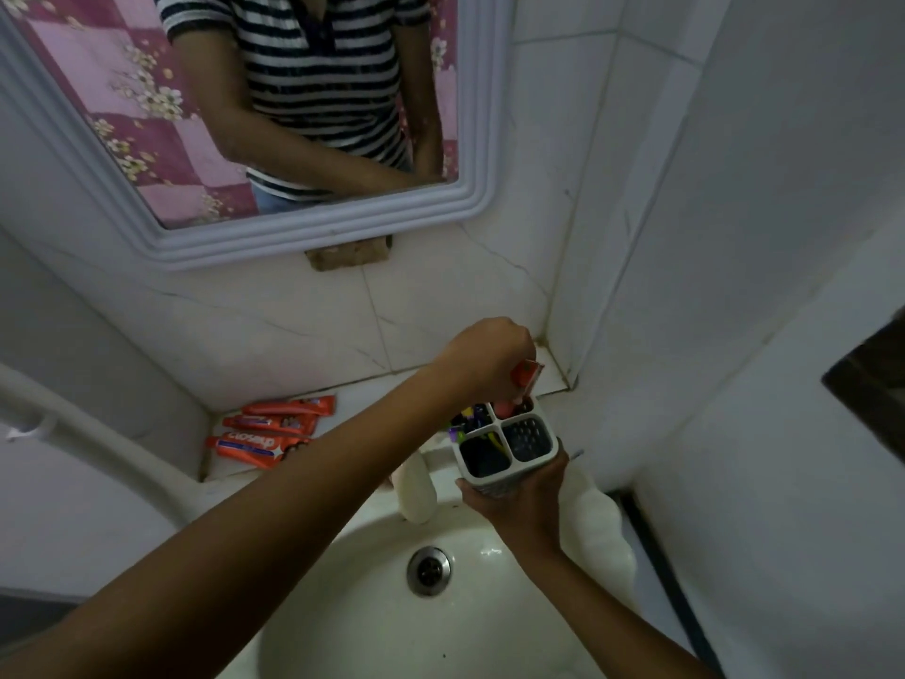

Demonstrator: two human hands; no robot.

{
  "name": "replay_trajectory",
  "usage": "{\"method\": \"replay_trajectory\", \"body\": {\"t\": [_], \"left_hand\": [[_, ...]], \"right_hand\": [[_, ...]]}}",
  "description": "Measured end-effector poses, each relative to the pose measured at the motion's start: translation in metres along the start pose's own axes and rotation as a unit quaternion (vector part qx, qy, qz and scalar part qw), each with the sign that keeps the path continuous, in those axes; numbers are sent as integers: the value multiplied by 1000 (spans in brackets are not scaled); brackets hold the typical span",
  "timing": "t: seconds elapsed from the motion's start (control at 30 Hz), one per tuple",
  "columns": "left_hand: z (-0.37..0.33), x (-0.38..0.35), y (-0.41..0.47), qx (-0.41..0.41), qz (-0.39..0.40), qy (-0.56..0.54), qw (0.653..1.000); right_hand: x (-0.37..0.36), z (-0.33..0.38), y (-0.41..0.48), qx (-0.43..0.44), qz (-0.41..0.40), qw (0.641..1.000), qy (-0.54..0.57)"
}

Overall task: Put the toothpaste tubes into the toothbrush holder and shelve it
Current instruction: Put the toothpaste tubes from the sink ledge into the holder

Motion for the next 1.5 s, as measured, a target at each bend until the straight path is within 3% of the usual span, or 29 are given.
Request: {"method": "replay_trajectory", "body": {"t": [0.23, 0.47, 0.67, 1.0, 1.23, 1.33, 1.4, 1.47, 1.5], "left_hand": [[-14, -13, -4, -21, 12, 36, 999], [11, -13, -2, 50, -3, -12, 999], [12, -29, -13, 11, -20, 20, 1000], [22, -23, -16, 25, -32, 16, 999], [34, -12, -13, 55, -73, -9, 996], [49, 5, -27, 41, -101, -114, 987], [77, 20, -56, 76, -163, -198, 963], [117, 19, -99, 145, -203, -170, 953], [143, 8, -125, 188, -184, -123, 957]], "right_hand": [[-4, 9, -2, 18, 26, 999, -41], [0, 2, -1, -3, 23, 1000, -1], [-1, 3, -2, -4, 22, 1000, 14], [0, 2, 2, -11, 18, 1000, 13], [0, 4, 1, -4, 24, 1000, 7], [-1, -3, 5, -26, 29, 999, 9], [-1, -10, 9, -34, 15, 999, 4], [1, -10, 9, -40, 11, 999, 9], [0, -7, 6, -35, 11, 999, 12]]}}
Point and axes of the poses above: each hand's wrist, its own y-axis towards the middle knuckle, its own x-axis out of the back of the hand, z = x × y, the point moved 8 cm from there along y, towards the middle knuckle, and after that the axes turned 8 degrees about -z, right-handed, at the moved point
